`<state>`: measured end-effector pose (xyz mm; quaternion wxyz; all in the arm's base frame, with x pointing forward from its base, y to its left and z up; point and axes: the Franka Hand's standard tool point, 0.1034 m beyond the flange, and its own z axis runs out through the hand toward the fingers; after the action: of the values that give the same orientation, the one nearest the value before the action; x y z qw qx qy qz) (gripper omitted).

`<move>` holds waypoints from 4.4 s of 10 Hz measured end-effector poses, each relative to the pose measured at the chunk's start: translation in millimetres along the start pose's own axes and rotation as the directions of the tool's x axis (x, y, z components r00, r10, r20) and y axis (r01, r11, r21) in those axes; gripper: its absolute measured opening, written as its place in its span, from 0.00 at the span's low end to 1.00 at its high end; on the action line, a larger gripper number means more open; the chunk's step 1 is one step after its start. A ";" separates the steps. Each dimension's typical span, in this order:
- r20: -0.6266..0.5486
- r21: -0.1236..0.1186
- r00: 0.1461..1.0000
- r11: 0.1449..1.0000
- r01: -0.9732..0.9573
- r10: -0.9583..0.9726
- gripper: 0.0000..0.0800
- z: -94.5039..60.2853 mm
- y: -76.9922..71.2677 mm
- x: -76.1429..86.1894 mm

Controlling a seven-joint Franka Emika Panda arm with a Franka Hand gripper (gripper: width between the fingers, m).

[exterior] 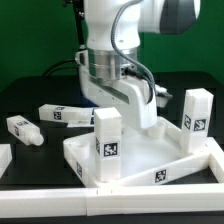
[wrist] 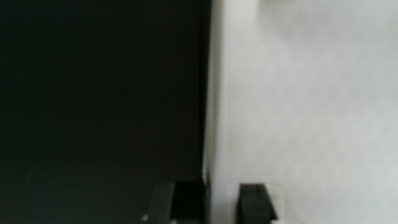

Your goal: Assemble desk

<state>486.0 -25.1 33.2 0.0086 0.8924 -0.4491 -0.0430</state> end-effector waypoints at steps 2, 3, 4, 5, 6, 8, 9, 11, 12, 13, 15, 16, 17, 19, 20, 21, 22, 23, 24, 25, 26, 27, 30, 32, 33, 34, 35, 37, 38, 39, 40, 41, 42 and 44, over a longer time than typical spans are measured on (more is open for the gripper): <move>0.029 0.003 0.959 0.960 0.281 -0.280 0.07 -12.2 5.1 31.3; 0.000 0.002 0.914 0.914 0.406 -0.406 0.07 -9.5 1.5 28.7; 0.005 0.001 0.895 0.895 0.446 -0.446 0.07 -8.6 2.9 28.2; 0.004 0.000 0.865 0.865 0.502 -0.502 0.07 -8.9 3.6 29.4; 0.003 0.001 0.821 0.821 0.571 -0.571 0.07 -10.0 2.7 30.8; 0.003 -0.002 0.605 0.605 0.796 -0.796 0.07 -28.4 -18.2 60.5; -0.007 -0.021 0.448 0.448 0.894 -0.894 0.07 -35.0 -28.1 73.5; 0.009 -0.045 0.285 0.284 0.958 -0.958 0.07 -29.7 -27.5 64.6; 0.018 -0.057 0.183 0.181 0.982 -0.983 0.07 -32.0 -28.6 68.7; 0.016 -0.074 0.012 0.011 0.997 -1.000 0.07 -41.9 -44.6 73.9; 0.008 -0.110 -0.219 -0.219 0.970 -0.976 0.07 -52.0 -87.8 66.5; 0.015 -0.148 -0.276 -0.275 0.950 -0.961 0.07 -48.3 -91.5 60.6; 0.035 -0.145 -0.348 -0.349 0.926 -0.937 0.07 -46.0 -87.0 61.8; 0.054 -0.146 -0.408 -0.411 0.900 -0.912 0.07 -45.5 -86.2 63.1; 0.078 -0.166 -0.504 -0.510 0.844 -0.860 0.07 -49.9 -98.8 60.8; 0.106 -0.183 -0.608 -0.617 0.766 -0.787 0.07 -52.9 -118.8 56.8; 0.119 -0.204 -0.663 -0.672 0.712 -0.739 0.07 -53.2 -132.0 54.4; 0.118 -0.200 -0.649 -0.658 0.726 -0.751 0.07 -50.9 -127.9 55.7; 0.119 -0.199 -0.643 -0.653 0.731 -0.756 0.07 -49.7 -126.0 57.2; 0.119 -0.198 -0.642 -0.652 0.732 -0.758 0.07 -48.7 -125.8 57.0; 0.122 -0.209 -0.657 -0.666 0.716 -0.744 0.07 -47.0 -128.9 57.6; 0.130 -0.231 -0.681 -0.690 0.686 -0.721 0.07 -40.6 -138.6 57.2; 0.140 -0.258 -0.724 -0.731 0.632 -0.675 0.07 -26.9 -156.9 59.2; 0.138 -0.257 -0.716 -0.723 0.641 -0.684 0.07 -25.9 -155.5 60.0; 0.138 -0.257 -0.715 -0.722 0.643 -0.686 0.07 -25.2 -155.5 59.7; 0.141 -0.260 -0.724 -0.730 0.631 -0.676 0.07 -23.0 -159.5 57.8; 0.140 -0.264 -0.729 -0.735 0.625 -0.670 0.07 -21.4 -167.2 56.2; 0.140 -0.248 -0.716 -0.725 0.643 -0.684 0.07 -17.0 -171.5 53.1; 0.150 -0.245 -0.720 -0.731 0.637 -0.678 0.07 -16.1 -171.7 53.1; 0.160 -0.244 -0.727 -0.740 0.626 -0.668 0.07 -15.5 -171.7 53.1; 0.161 -0.244 -0.726 -0.740 0.627 -0.668 0.07 -15.3 -170.7 54.1; 0.160 -0.244 -0.725 -0.739 0.628 -0.670 0.16 -15.2 -170.3 54.6; 0.160 -0.244 -0.725 -0.738 0.629 -0.670 0.37 -15.1 -170.1 54.7; 0.166 -0.228 -0.716 -0.732 0.642 -0.678 0.59 -33.0 -169.0 55.7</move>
Offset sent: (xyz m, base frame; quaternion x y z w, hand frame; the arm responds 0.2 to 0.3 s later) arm 0.0000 0.0000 0.0000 0.0000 0.0000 -0.1938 0.9810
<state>657.2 30.2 53.1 0.1048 0.7359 0.6689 -0.0085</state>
